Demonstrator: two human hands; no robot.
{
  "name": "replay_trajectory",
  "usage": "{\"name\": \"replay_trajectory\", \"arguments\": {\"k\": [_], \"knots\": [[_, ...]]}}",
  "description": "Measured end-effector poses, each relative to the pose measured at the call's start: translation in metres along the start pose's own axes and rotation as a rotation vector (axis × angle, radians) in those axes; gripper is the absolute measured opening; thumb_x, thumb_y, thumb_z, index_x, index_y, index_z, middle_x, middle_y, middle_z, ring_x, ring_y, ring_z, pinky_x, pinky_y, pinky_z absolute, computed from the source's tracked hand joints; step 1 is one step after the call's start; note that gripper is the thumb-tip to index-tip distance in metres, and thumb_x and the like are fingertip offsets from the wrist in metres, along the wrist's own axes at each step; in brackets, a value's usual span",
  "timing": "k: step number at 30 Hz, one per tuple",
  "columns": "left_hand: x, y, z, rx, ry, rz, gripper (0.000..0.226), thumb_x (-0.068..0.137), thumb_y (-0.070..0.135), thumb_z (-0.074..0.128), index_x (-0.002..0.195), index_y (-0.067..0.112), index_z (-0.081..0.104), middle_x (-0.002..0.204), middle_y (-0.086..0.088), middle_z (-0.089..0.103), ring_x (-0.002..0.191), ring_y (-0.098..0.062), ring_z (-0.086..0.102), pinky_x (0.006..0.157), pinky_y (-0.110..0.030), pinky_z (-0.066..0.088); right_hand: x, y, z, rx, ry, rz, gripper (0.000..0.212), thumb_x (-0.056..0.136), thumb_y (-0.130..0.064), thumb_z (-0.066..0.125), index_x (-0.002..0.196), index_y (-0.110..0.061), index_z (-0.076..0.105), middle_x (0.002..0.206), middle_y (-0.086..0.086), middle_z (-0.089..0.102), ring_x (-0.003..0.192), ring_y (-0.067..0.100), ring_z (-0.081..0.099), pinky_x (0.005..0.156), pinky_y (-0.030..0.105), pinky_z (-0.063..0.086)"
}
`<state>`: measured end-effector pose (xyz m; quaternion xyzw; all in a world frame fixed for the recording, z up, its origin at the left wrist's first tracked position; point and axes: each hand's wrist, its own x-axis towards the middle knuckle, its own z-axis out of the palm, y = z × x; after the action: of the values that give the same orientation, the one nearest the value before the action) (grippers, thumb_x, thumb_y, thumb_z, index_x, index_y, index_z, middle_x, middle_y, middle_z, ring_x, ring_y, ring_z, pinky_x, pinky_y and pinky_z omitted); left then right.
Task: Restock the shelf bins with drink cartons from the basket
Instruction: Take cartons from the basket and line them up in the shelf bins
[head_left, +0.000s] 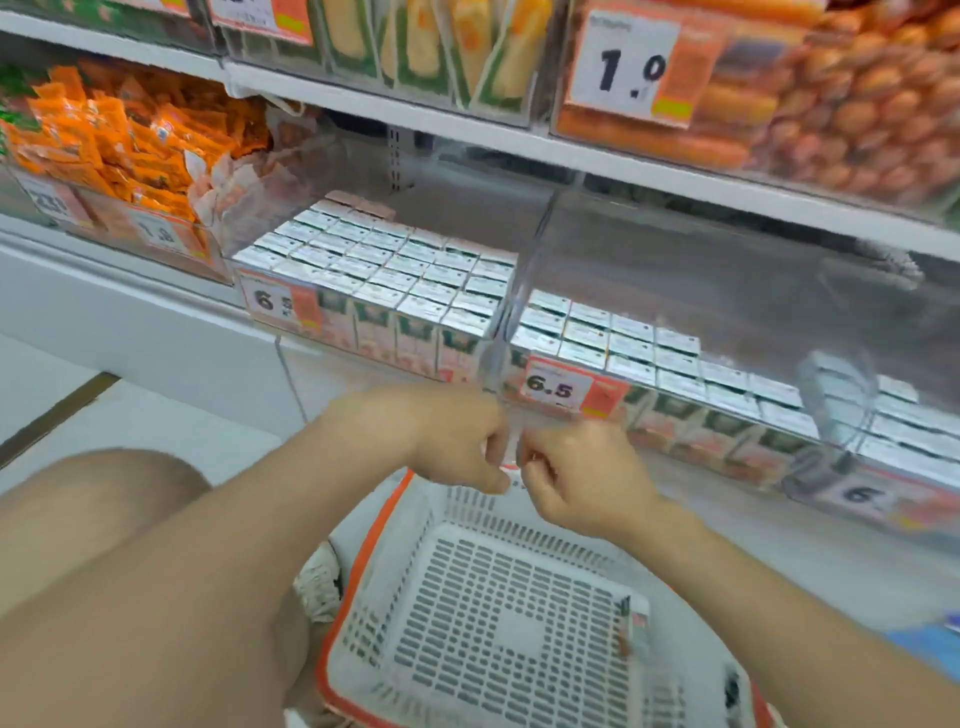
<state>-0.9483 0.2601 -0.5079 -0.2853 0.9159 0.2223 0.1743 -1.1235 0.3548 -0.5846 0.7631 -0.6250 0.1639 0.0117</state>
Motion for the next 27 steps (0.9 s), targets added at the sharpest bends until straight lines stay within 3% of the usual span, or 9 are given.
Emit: {"name": "replay_trajectory", "arguments": {"k": [3, 5, 7, 9, 11, 15, 21, 24, 27], "knots": [[0.035, 0.026, 0.037, 0.080, -0.142, 0.013, 0.040, 0.099, 0.053, 0.062, 0.129, 0.025, 0.063, 0.116, 0.007, 0.059, 0.104, -0.019, 0.059, 0.086, -0.036, 0.050, -0.038, 0.033, 0.030, -0.091, -0.435, 0.174, 0.023, 0.094, -0.026, 0.048, 0.103, -0.022, 0.070, 0.079, 0.002, 0.066, 0.074, 0.029, 0.061, 0.059, 0.032, 0.044], [0.056, 0.040, 0.060, 0.121, -0.190, 0.036, 0.037, 0.102, 0.049, 0.059, 0.129, 0.023, 0.061, 0.119, 0.003, 0.060, 0.109, -0.023, 0.060, 0.092, -0.040, 0.052, -0.064, 0.057, 0.052, -0.033, -0.574, 0.310, 0.023, 0.099, -0.023, 0.050, 0.111, -0.019, 0.069, 0.087, 0.003, 0.064, 0.087, 0.029, 0.061, 0.068, 0.034, 0.048], [0.076, 0.050, 0.080, 0.161, -0.233, 0.066, 0.033, 0.104, 0.043, 0.056, 0.128, 0.021, 0.062, 0.117, 0.000, 0.062, 0.111, -0.027, 0.062, 0.098, -0.046, 0.052, -0.092, 0.084, 0.080, 0.031, -0.671, 0.432, 0.022, 0.101, -0.021, 0.048, 0.108, -0.016, 0.069, 0.098, 0.006, 0.067, 0.090, 0.029, 0.063, 0.075, 0.037, 0.053], [0.092, 0.055, 0.097, 0.212, -0.279, 0.085, 0.030, 0.106, 0.038, 0.053, 0.125, 0.017, 0.062, 0.122, -0.002, 0.064, 0.114, -0.029, 0.063, 0.100, -0.045, 0.052, -0.119, 0.107, 0.105, 0.024, -0.761, 0.519, 0.020, 0.101, -0.017, 0.047, 0.089, -0.018, 0.063, 0.095, 0.005, 0.065, 0.085, 0.030, 0.061, 0.074, 0.038, 0.052], [0.111, 0.060, 0.115, 0.253, -0.319, 0.098, 0.024, 0.107, 0.036, 0.051, 0.112, 0.014, 0.059, 0.130, -0.009, 0.065, 0.113, -0.033, 0.066, 0.095, -0.043, 0.053, -0.147, 0.126, 0.126, -0.019, -0.795, 0.598, 0.022, 0.101, -0.012, 0.047, 0.081, -0.017, 0.053, 0.095, 0.007, 0.060, 0.087, 0.030, 0.057, 0.074, 0.034, 0.044], [0.137, 0.065, 0.143, 0.345, -0.360, 0.118, 0.030, 0.108, 0.029, 0.049, 0.127, 0.011, 0.063, 0.123, -0.011, 0.066, 0.103, -0.032, 0.069, 0.084, -0.041, 0.056, -0.187, 0.155, 0.161, -0.073, -0.813, 0.702, 0.020, 0.100, -0.003, 0.050, 0.115, -0.009, 0.062, 0.119, 0.013, 0.065, 0.105, 0.029, 0.065, 0.090, 0.039, 0.054], [0.157, 0.064, 0.161, 0.444, -0.407, 0.160, 0.026, 0.107, 0.025, 0.048, 0.125, 0.015, 0.065, 0.120, -0.007, 0.065, 0.100, -0.029, 0.068, 0.089, -0.046, 0.059, -0.216, 0.155, 0.213, -0.262, -0.827, 0.567, 0.055, 0.092, -0.016, 0.072, 0.141, -0.009, 0.048, 0.137, 0.016, 0.053, 0.124, 0.034, 0.056, 0.105, 0.047, 0.047], [0.162, 0.063, 0.163, 0.452, -0.405, 0.170, 0.029, 0.108, 0.029, 0.048, 0.128, 0.016, 0.064, 0.124, -0.007, 0.063, 0.104, -0.030, 0.067, 0.091, -0.046, 0.058, -0.210, 0.147, 0.222, -0.300, -0.856, 0.526, 0.057, 0.092, -0.009, 0.070, 0.142, -0.002, 0.044, 0.147, 0.022, 0.039, 0.126, 0.039, 0.053, 0.107, 0.047, 0.045], [0.165, 0.060, 0.167, 0.451, -0.398, 0.164, 0.029, 0.107, 0.030, 0.049, 0.129, 0.018, 0.064, 0.125, -0.007, 0.064, 0.105, -0.030, 0.068, 0.091, -0.047, 0.059, -0.209, 0.143, 0.228, -0.284, -0.903, 0.531, 0.057, 0.084, -0.012, 0.082, 0.132, -0.004, 0.055, 0.149, 0.021, 0.032, 0.129, 0.041, 0.044, 0.105, 0.045, 0.048]]}}
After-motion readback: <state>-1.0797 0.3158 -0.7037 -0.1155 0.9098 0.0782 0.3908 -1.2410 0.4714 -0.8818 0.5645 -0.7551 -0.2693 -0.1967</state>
